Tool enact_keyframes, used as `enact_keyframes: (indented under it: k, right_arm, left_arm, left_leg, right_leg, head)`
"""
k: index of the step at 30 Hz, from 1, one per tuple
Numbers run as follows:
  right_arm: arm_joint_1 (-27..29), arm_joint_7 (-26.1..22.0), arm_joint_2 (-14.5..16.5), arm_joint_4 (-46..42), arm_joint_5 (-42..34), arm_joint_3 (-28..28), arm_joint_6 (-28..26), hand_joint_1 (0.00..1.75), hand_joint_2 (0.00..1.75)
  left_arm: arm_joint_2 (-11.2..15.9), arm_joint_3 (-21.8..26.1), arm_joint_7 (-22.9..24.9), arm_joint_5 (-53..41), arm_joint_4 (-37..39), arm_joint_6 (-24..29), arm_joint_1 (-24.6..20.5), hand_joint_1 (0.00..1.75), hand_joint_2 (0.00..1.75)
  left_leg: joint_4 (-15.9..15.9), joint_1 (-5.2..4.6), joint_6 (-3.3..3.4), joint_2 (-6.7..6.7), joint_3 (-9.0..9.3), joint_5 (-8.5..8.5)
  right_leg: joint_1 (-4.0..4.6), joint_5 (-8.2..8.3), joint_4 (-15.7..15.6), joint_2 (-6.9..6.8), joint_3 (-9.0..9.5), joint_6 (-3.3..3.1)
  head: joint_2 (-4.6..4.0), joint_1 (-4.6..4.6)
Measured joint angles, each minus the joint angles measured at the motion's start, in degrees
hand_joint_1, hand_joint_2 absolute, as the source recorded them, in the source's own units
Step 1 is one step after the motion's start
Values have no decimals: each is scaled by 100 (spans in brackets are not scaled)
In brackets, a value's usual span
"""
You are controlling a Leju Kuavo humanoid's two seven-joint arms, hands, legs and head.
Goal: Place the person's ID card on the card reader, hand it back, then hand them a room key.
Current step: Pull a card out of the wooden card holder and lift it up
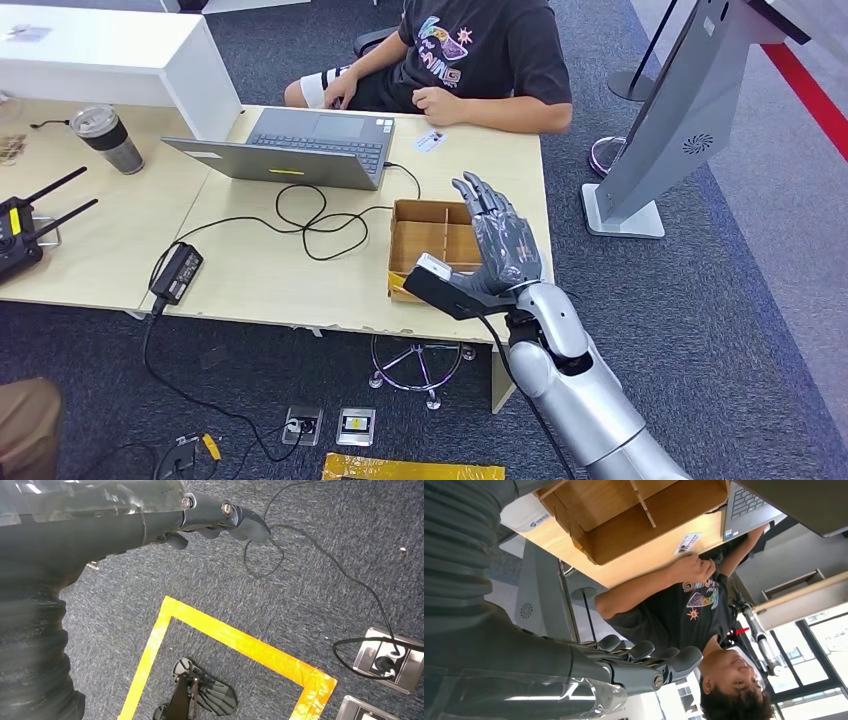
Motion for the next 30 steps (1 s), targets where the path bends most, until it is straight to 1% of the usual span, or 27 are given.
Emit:
enact_keyframes:
  k: [16, 20, 30]
  right_arm:
    - [25, 69, 1, 268, -3, 66, -11, 0, 175]
    - [25, 154, 1, 358, 75, 80, -67, 0, 175]
    - [22, 188, 1, 617, 110, 86, -177, 0, 175]
  left_arm:
    - [0, 0, -18, 2, 0, 0, 2, 0, 175]
    - [0, 0, -19, 4, 0, 2, 2, 0, 175]
    - [0, 0, -19, 17, 0, 2, 1, 0, 175]
  left_leg:
    - [0, 0, 0, 0, 0, 0]
    - [0, 0, 0, 0, 0, 0]
    - [0, 0, 0, 0, 0, 0]
  right_leg:
    - [0, 0, 0, 0, 0, 0]
    - [0, 0, 0, 0, 0, 0]
    - [0, 0, 0, 0, 0, 0]
  head:
    - [1, 0]
    - [0, 0]
    - [0, 0]
